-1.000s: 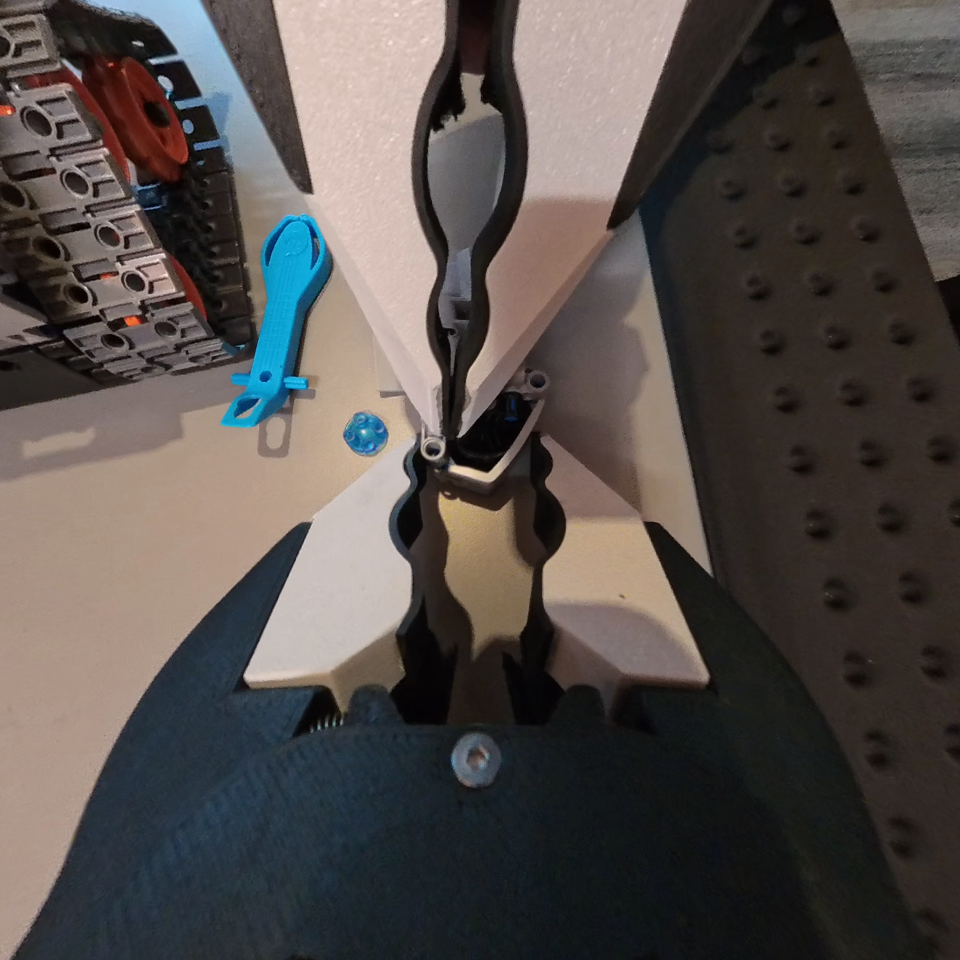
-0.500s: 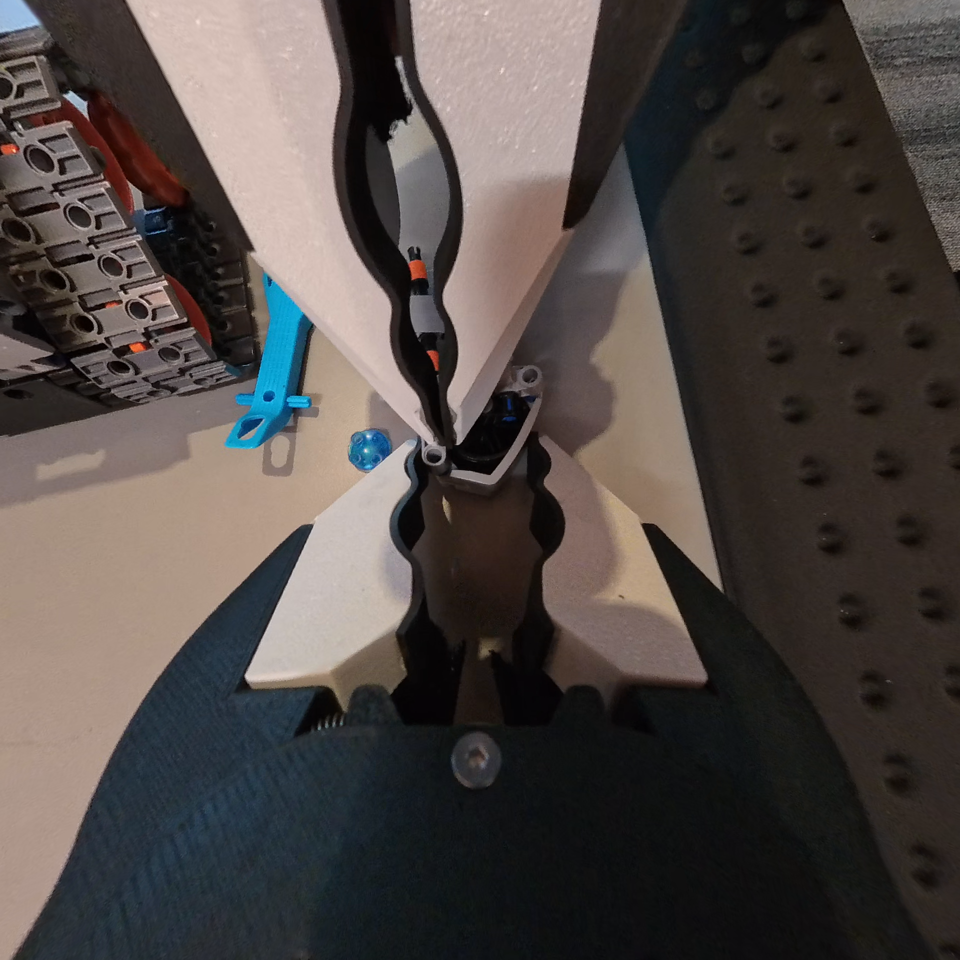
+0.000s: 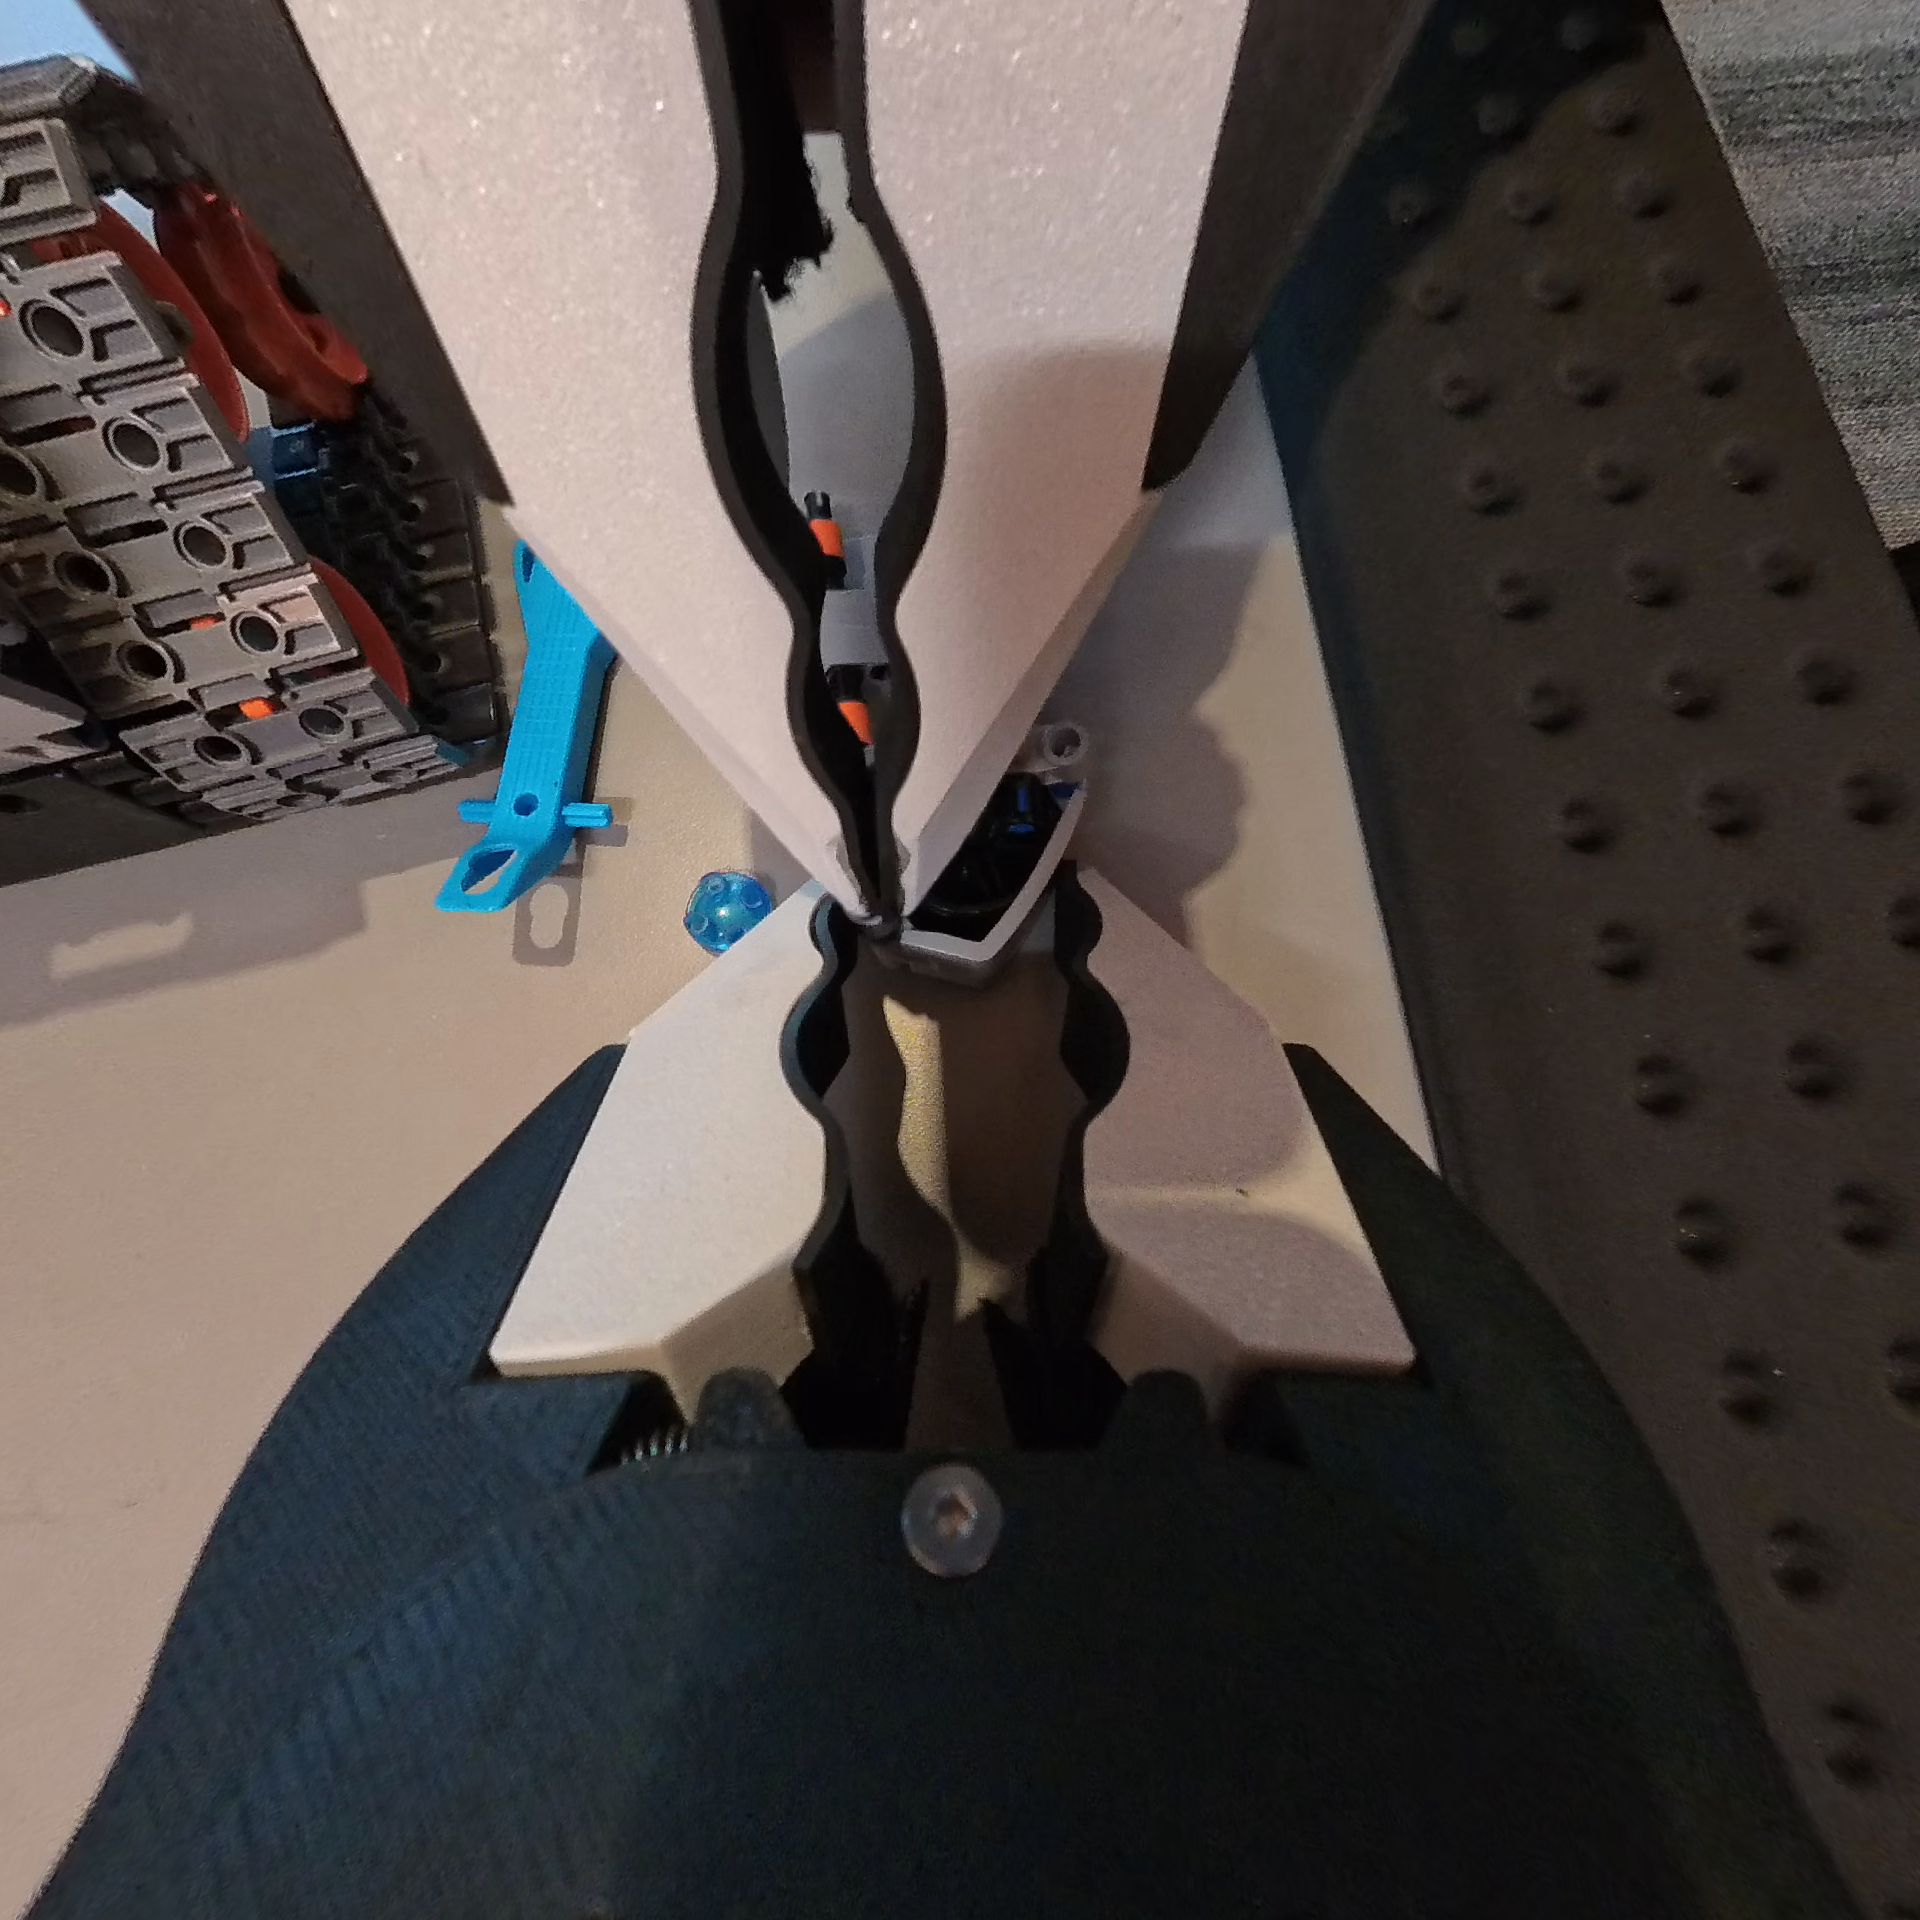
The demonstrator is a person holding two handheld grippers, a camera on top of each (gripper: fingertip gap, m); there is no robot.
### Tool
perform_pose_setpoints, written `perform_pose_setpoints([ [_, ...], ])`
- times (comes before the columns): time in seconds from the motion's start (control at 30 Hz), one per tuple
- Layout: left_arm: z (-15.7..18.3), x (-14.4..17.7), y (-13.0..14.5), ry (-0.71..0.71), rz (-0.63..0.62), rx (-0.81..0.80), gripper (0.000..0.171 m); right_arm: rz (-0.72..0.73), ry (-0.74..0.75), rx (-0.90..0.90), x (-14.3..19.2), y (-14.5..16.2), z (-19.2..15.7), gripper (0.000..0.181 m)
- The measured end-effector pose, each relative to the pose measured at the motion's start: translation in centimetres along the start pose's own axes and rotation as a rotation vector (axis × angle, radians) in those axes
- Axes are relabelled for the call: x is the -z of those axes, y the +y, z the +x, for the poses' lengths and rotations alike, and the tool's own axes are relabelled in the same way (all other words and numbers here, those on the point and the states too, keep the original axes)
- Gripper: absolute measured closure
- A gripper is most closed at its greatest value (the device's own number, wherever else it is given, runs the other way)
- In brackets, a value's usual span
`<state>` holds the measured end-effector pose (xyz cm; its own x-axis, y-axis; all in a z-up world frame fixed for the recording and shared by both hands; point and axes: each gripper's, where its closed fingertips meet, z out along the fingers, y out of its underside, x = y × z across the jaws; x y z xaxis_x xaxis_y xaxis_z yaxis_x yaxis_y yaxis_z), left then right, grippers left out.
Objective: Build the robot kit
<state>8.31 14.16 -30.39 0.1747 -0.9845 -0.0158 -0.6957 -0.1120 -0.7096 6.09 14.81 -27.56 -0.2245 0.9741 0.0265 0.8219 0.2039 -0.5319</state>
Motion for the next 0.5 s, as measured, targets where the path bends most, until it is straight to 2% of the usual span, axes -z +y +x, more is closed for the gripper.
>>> perform_pose_setpoints([
  [0.33,-0.06,-0.03,-0.11,-0.017,0.002,-0.014,0.137,-0.048,-0.053,-0.005,-0.51,-0.24,-0.26,0.181],
  [0.43,-0.07,0.00,-0.08,-0.019,0.002,-0.011,0.136,-0.015,-0.069,-0.034,-0.49,-0.30,-0.25,0.181],
  [0.5,-0.09,-0.03,-0.09,-0.024,0.000,-0.013,0.136,-0.024,-0.040,-0.003,-0.32,-0.24,-0.14,0.181],
])
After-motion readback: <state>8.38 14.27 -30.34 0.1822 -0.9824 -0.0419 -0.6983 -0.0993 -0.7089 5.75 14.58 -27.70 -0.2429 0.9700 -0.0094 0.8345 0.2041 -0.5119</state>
